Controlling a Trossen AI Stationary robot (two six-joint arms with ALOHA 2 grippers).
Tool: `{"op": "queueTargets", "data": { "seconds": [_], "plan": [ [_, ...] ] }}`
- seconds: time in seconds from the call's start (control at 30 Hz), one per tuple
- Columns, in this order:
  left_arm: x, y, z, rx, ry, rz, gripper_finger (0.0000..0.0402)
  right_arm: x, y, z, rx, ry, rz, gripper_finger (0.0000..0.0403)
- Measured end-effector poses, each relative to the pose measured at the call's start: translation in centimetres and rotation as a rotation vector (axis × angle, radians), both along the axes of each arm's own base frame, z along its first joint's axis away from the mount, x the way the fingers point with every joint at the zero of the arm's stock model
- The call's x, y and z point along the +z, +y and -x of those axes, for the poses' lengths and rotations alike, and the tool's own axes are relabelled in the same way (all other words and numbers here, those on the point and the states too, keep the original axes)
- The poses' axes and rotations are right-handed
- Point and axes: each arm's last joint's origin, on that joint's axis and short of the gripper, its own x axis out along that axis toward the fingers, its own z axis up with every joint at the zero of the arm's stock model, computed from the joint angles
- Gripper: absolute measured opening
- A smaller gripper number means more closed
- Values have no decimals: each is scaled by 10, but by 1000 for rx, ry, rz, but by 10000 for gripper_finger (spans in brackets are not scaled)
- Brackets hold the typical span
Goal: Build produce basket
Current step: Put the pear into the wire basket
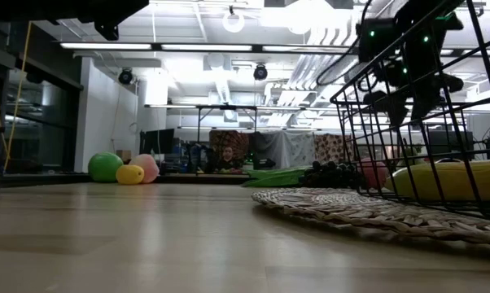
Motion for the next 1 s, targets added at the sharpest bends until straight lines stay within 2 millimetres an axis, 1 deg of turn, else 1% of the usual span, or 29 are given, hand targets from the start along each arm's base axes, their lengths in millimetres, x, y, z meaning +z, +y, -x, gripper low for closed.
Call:
{"op": "queueTargets", "data": {
  "seconds": [0.13, 0.27, 0.4, 0.7, 0.83, 1.0],
  "plan": [
    [0, 0, 0, 0, 0, 0, 168, -14, -7, 0, -12, -19, -15, 184],
    [0, 0, 0, 0, 0, 0, 168, -22, -13, 1, -35, -20, -19, 168],
    [0, 0, 0, 0, 0, 0, 168, -22, -16, 3, -55, -13, -8, 145],
    [0, 0, 0, 0, 0, 0, 168, -23, -15, 3, -52, -21, -22, 84],
    [0, 0, 0, 0, 0, 0, 168, -23, -15, 3, -50, -24, -29, 72],
    [0, 0, 0, 0, 0, 0, 168, -23, -15, 3, -46, -32, -44, 69]
  ]
}}
